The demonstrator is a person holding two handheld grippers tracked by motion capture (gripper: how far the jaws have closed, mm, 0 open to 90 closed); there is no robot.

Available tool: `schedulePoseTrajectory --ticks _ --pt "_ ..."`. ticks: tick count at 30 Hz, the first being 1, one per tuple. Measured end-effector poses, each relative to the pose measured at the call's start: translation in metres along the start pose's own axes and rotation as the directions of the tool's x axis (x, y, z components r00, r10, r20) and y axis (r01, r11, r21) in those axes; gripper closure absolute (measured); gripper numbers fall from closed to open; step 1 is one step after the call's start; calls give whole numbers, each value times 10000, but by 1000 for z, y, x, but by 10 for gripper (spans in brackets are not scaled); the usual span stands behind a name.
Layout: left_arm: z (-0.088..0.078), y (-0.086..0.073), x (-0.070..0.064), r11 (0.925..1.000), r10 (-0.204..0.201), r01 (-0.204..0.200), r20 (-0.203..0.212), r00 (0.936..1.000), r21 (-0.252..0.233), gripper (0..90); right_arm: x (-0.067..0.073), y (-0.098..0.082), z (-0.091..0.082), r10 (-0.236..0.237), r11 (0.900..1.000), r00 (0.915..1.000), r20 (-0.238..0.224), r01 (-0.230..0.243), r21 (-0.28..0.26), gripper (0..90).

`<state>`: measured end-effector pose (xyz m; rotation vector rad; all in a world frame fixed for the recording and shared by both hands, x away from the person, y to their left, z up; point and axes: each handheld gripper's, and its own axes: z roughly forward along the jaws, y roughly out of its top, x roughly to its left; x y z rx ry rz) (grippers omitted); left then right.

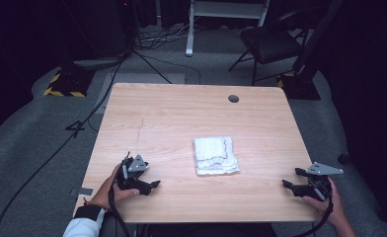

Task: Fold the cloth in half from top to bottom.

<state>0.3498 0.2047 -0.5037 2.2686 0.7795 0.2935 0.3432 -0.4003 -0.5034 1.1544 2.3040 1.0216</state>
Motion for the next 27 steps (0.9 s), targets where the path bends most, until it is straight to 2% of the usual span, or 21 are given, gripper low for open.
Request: schedulePoseTrajectory --ticks 27 --pt "1 1 0 10000 -95 95 -68 9999 0 157 -1 1 1 118 9999 9998 133 -118 -12 213"
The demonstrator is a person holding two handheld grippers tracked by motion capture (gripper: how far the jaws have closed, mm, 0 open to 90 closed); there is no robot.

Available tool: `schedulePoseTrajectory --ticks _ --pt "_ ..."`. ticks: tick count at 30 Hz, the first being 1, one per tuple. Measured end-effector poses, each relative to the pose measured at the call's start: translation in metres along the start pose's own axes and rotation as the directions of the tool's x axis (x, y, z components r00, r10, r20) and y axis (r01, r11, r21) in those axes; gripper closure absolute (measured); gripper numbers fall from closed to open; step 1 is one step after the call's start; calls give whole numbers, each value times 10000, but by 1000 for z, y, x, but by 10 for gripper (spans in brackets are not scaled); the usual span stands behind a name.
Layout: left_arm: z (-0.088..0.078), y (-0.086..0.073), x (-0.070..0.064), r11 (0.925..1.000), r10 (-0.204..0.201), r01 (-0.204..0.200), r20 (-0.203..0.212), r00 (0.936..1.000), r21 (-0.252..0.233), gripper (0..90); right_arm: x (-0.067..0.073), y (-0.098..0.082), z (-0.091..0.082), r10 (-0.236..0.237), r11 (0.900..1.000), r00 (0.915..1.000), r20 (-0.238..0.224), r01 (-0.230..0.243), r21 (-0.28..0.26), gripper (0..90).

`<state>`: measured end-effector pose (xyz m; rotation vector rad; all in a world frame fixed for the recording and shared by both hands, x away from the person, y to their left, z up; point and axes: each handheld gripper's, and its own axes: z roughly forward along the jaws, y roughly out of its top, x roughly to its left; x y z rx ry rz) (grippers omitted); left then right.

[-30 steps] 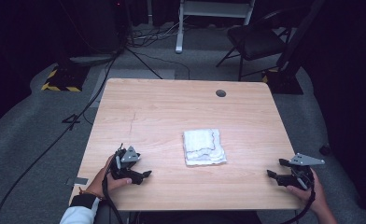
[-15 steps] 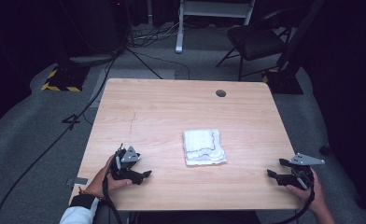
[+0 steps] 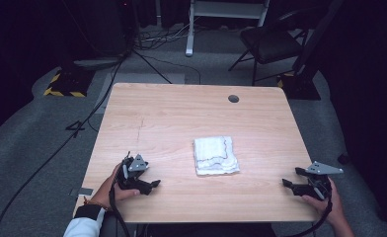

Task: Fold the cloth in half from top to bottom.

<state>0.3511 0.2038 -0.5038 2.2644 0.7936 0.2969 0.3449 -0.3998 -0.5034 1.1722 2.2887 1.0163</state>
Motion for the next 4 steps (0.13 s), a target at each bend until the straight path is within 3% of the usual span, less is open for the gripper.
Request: schedulePoseTrajectory --ticks 4 --pt "0 0 0 10000 -6 6 -29 10000 2 157 0 0 0 0 10000 10000 0 0 1 214"
